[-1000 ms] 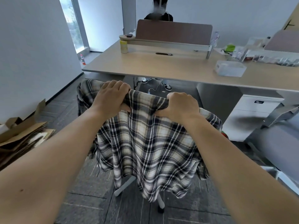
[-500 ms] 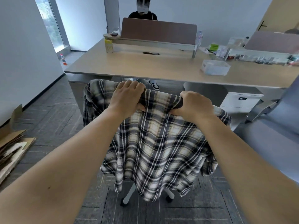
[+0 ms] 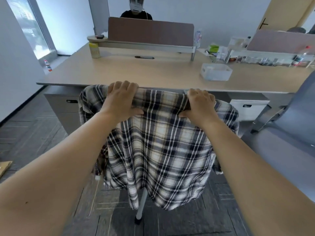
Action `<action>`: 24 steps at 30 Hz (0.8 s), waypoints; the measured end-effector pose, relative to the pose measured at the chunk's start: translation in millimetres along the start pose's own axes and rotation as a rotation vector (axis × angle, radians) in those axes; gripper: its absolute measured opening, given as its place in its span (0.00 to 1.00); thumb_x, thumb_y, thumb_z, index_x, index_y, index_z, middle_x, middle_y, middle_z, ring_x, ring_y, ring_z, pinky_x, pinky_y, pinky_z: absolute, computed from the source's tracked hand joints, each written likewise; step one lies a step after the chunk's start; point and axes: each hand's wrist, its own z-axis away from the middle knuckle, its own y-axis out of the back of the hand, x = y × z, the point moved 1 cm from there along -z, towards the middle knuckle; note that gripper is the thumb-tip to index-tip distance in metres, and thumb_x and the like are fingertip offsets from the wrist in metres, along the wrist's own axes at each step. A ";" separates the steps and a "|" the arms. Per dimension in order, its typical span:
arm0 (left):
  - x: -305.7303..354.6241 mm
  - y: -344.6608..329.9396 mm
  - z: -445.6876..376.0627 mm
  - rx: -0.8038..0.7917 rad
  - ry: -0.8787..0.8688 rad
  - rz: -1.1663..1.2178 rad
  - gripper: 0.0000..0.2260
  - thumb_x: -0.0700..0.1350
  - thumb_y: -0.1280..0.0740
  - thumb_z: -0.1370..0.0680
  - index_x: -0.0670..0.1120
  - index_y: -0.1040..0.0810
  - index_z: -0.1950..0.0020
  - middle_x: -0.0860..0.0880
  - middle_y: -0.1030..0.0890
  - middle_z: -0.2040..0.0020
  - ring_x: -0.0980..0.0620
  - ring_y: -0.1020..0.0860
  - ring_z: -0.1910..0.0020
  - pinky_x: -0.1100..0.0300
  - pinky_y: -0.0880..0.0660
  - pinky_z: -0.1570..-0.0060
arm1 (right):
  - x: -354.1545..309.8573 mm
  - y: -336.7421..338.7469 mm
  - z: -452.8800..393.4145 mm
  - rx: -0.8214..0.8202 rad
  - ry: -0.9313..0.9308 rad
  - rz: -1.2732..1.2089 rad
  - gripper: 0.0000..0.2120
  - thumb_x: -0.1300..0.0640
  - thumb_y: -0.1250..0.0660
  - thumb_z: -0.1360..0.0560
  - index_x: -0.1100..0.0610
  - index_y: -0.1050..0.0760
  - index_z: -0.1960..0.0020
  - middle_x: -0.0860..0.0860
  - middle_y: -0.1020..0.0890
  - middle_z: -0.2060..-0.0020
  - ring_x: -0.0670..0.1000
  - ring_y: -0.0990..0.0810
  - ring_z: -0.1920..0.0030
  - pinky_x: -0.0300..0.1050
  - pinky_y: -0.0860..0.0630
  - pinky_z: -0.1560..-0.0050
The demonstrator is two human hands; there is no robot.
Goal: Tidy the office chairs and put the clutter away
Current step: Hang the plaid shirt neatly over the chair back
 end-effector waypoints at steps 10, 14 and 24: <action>17.6 -38.8 -116.4 -0.005 0.144 0.001 0.27 0.50 0.28 0.30 0.38 0.34 0.38 0.38 0.30 0.38 0.40 0.36 0.36 0.49 0.42 0.32 | 56.1 -21.8 -119.8 -0.013 0.064 -0.019 0.20 0.52 0.29 0.29 0.62 0.31 0.46 0.57 0.25 0.46 0.58 0.30 0.41 0.52 0.36 0.39; 13.1 -50.6 -160.3 -0.001 0.163 -0.014 0.28 0.50 0.28 0.30 0.38 0.34 0.36 0.38 0.31 0.37 0.40 0.36 0.35 0.49 0.43 0.31 | 66.8 -30.0 -165.0 -0.024 0.070 -0.027 0.20 0.52 0.29 0.29 0.63 0.31 0.45 0.58 0.25 0.45 0.58 0.30 0.41 0.52 0.37 0.38; -8.6 -76.6 -258.5 0.031 0.115 -0.104 0.29 0.55 0.30 0.29 0.40 0.34 0.37 0.40 0.29 0.37 0.41 0.33 0.36 0.50 0.41 0.32 | 79.2 -52.6 -263.5 -0.038 0.009 -0.002 0.20 0.54 0.29 0.29 0.63 0.32 0.43 0.59 0.27 0.43 0.59 0.32 0.40 0.53 0.38 0.36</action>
